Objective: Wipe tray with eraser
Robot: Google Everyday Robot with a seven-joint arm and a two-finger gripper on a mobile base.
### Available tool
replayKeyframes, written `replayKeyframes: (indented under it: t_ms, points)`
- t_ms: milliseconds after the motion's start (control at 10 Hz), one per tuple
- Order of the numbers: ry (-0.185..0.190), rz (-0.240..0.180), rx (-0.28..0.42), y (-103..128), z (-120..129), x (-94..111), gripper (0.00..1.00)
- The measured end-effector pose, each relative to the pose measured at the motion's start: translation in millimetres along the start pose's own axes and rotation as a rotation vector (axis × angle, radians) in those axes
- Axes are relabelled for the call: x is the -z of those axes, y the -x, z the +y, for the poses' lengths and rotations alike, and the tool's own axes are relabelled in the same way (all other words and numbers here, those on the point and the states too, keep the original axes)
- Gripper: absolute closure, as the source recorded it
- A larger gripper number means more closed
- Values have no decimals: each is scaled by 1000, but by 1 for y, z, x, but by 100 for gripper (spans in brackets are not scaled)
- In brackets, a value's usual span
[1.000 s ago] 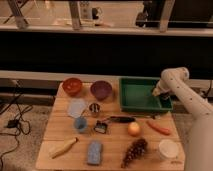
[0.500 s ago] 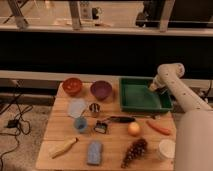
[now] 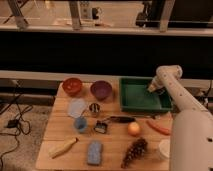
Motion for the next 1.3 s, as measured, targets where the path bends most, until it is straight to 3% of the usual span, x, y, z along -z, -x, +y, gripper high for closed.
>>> replayKeyframes:
  t_ms: [600, 1000, 1300]
  points:
    - [64, -103, 58, 41, 53, -1, 96]
    - [135, -204, 109, 81, 93, -6, 96]
    - [179, -239, 145, 95, 119, -7, 96]
